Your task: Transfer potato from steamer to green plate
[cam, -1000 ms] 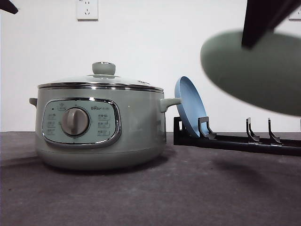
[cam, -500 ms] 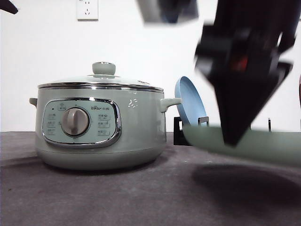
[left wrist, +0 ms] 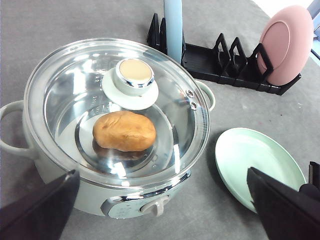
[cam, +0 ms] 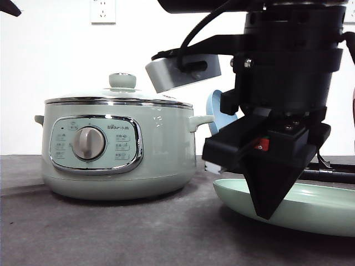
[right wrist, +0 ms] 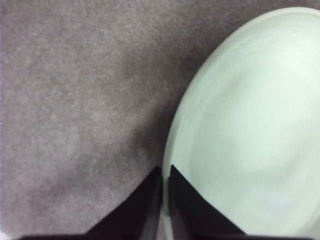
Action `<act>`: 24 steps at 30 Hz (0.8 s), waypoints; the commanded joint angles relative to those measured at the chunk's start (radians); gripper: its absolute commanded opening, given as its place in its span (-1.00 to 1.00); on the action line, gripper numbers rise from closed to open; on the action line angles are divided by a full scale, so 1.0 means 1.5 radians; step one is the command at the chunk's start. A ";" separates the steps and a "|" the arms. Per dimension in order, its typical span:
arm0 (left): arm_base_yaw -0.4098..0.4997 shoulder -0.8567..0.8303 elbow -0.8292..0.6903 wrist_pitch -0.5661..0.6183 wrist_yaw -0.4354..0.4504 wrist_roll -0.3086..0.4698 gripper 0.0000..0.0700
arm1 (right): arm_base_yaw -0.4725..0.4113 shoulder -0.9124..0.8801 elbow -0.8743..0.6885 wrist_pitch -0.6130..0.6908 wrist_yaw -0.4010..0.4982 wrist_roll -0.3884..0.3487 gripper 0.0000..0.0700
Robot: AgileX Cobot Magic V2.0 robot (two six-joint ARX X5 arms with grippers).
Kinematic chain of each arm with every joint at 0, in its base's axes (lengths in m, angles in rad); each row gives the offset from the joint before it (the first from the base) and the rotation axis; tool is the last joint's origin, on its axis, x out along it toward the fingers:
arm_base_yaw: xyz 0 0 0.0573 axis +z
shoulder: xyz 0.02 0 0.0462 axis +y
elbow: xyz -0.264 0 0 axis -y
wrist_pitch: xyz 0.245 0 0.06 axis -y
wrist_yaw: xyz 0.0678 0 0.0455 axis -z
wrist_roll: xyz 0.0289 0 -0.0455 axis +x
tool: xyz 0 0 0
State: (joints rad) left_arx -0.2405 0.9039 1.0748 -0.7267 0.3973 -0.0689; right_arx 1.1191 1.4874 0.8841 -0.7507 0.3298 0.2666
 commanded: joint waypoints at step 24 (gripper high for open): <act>-0.003 0.005 0.013 0.005 0.005 0.003 1.00 | -0.245 -0.318 0.087 -0.038 -0.265 -0.026 0.61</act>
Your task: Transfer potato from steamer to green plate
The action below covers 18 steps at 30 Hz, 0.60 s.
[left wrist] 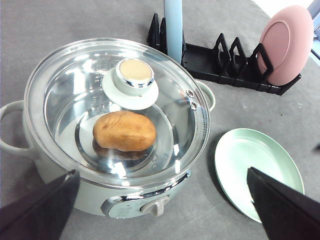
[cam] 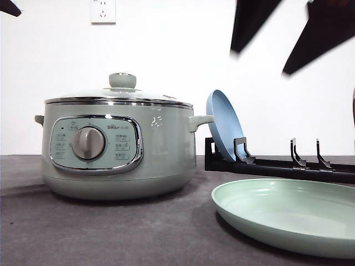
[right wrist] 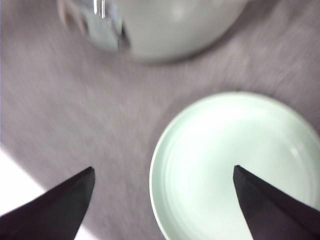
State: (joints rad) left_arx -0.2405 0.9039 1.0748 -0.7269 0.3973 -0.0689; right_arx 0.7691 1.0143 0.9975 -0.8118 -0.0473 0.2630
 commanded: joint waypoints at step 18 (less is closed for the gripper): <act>-0.003 0.006 0.013 0.005 0.005 0.011 1.00 | -0.356 -0.162 0.023 0.001 -0.300 -0.123 0.84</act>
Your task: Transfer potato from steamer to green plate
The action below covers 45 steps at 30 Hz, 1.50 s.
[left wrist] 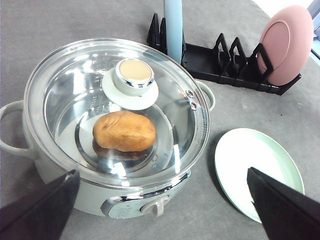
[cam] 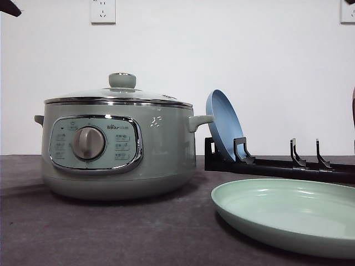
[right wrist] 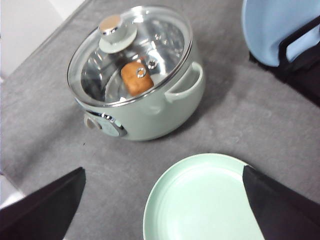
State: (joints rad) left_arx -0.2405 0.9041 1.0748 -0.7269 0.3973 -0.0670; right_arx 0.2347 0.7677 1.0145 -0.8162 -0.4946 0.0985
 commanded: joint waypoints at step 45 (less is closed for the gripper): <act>-0.135 0.689 0.668 -0.312 -0.203 0.052 1.00 | -0.001 -0.003 0.014 0.011 -0.002 -0.001 0.96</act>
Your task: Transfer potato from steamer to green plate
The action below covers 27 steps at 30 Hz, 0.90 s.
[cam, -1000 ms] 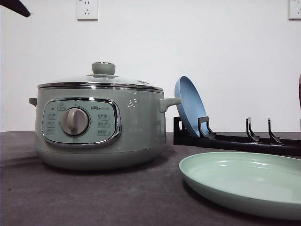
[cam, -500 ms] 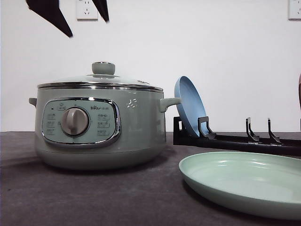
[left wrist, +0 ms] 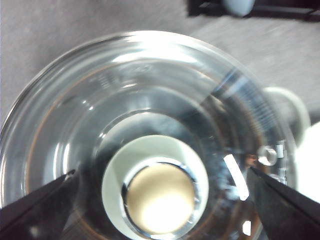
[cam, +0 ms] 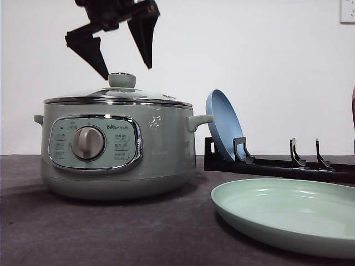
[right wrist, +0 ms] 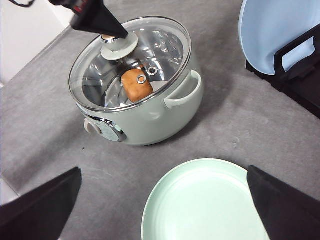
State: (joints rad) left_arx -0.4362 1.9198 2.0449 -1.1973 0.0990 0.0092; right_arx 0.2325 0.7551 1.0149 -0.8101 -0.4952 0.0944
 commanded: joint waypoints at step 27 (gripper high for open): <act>-0.010 0.032 0.021 -0.028 -0.004 0.003 0.42 | 0.001 0.005 0.014 0.006 -0.002 0.002 0.96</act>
State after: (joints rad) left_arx -0.4435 1.9364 2.0449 -1.2392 0.0982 0.0040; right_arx 0.2325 0.7551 1.0149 -0.8103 -0.4950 0.0944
